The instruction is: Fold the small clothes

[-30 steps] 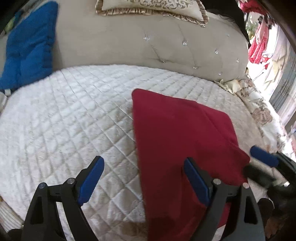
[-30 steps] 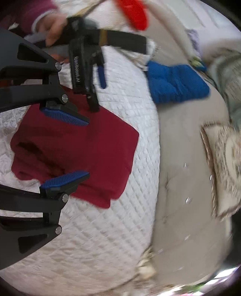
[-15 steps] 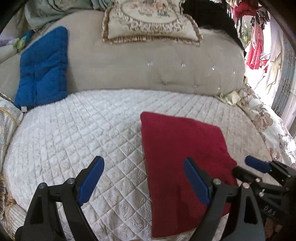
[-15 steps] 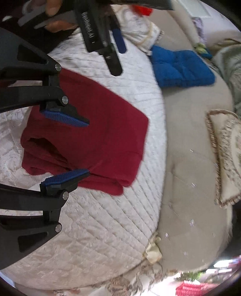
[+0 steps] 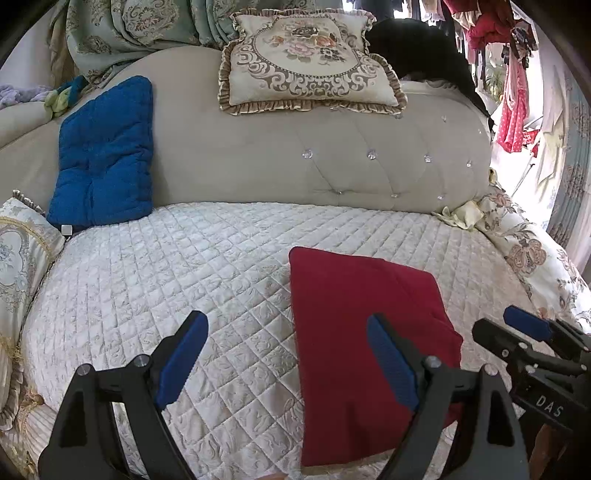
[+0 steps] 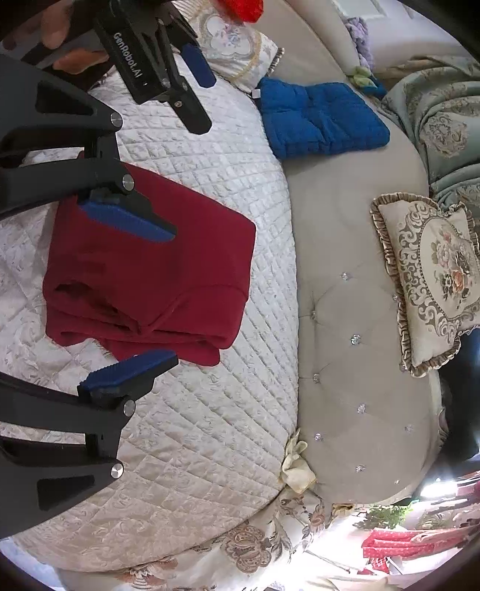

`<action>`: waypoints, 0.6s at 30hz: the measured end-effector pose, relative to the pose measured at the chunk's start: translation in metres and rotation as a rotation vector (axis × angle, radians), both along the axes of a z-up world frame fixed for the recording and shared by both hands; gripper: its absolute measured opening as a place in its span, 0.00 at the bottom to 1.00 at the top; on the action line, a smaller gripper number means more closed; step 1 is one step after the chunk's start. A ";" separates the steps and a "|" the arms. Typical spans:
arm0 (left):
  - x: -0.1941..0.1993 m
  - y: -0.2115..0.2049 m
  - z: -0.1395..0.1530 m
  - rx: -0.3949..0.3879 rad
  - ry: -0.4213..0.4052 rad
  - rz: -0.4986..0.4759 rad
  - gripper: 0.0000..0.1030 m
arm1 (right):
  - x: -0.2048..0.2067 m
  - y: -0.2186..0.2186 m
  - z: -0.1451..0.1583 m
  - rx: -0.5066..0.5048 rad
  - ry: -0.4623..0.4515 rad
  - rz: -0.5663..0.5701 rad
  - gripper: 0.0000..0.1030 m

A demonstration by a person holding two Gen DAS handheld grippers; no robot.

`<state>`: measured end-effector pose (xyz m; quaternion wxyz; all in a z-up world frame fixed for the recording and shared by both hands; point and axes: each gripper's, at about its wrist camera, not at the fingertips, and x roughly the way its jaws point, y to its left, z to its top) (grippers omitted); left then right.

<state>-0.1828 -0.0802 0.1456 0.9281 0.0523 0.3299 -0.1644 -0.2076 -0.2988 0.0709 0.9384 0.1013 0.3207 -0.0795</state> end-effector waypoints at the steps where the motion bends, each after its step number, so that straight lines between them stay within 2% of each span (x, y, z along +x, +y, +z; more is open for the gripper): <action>1: -0.001 0.000 0.000 0.001 -0.004 0.001 0.88 | 0.002 0.001 0.001 -0.005 0.001 0.000 0.40; 8: 0.001 0.001 -0.001 -0.010 0.000 0.006 0.88 | 0.009 0.003 0.006 -0.029 -0.010 -0.005 0.40; 18: 0.006 0.002 -0.008 -0.008 0.010 0.014 0.88 | 0.017 0.006 -0.006 -0.023 0.022 -0.002 0.40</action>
